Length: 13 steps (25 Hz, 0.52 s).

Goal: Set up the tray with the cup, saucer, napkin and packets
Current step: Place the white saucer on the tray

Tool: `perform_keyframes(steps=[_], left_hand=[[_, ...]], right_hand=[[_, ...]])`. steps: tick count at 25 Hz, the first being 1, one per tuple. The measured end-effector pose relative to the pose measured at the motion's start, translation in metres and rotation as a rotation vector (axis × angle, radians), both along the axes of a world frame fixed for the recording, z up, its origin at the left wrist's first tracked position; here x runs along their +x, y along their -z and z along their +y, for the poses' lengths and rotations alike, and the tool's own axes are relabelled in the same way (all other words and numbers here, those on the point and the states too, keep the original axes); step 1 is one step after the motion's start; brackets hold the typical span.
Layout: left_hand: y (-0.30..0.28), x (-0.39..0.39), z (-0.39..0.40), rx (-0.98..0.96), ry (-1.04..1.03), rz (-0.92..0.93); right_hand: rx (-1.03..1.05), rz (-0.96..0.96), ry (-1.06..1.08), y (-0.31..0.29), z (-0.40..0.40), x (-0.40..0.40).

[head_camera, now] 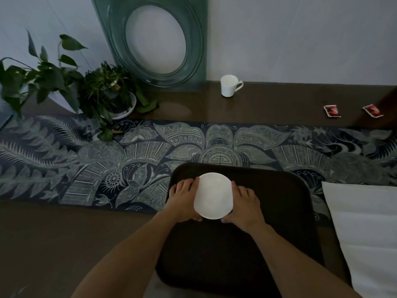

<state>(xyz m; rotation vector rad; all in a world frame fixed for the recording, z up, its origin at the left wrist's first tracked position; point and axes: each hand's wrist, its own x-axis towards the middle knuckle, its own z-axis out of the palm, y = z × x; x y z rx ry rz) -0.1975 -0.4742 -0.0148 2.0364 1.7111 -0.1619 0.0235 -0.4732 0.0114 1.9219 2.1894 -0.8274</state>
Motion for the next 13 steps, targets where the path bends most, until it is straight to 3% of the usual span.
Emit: perform_keyframes(steps=[13], left_hand=[[0.0055,-0.0071,-0.0061,0.035,0.006,-0.007]], right_hand=[[-0.036,0.046,0.050,0.0106,-0.0053,-0.0061]])
